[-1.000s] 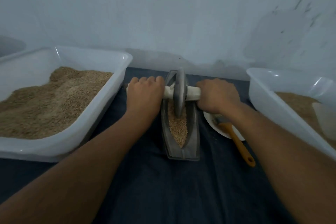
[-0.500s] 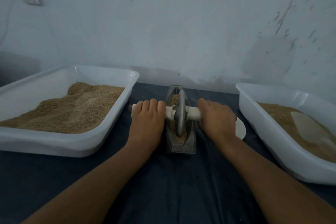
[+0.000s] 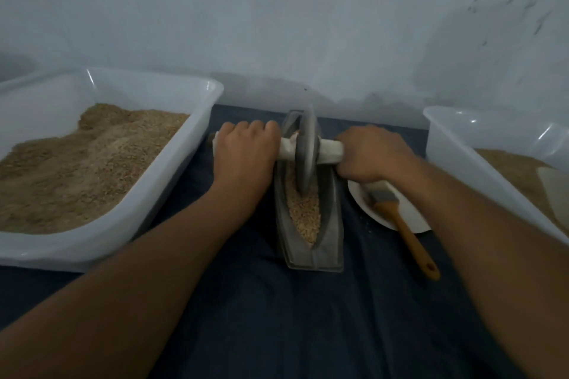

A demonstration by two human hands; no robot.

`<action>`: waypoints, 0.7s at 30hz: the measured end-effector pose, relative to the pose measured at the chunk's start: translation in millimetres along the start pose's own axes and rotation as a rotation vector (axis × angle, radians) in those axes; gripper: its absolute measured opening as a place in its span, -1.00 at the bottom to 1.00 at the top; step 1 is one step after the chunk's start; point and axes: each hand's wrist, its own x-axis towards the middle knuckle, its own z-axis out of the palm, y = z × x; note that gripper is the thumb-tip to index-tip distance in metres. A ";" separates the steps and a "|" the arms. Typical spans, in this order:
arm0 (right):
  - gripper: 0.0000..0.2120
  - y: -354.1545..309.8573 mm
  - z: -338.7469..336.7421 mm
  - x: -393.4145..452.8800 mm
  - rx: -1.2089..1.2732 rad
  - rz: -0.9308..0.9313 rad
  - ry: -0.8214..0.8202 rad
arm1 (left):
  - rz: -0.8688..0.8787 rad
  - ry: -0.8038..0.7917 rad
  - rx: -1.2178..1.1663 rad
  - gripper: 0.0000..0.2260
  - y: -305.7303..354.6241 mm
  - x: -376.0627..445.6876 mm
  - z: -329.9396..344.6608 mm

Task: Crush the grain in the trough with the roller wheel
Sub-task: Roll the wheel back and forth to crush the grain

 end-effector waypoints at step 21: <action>-0.86 -1.9 2.6 -7.2 -0.046 -0.002 0.178 | 0.014 0.050 -0.038 -0.77 1.2 -0.2 -4.1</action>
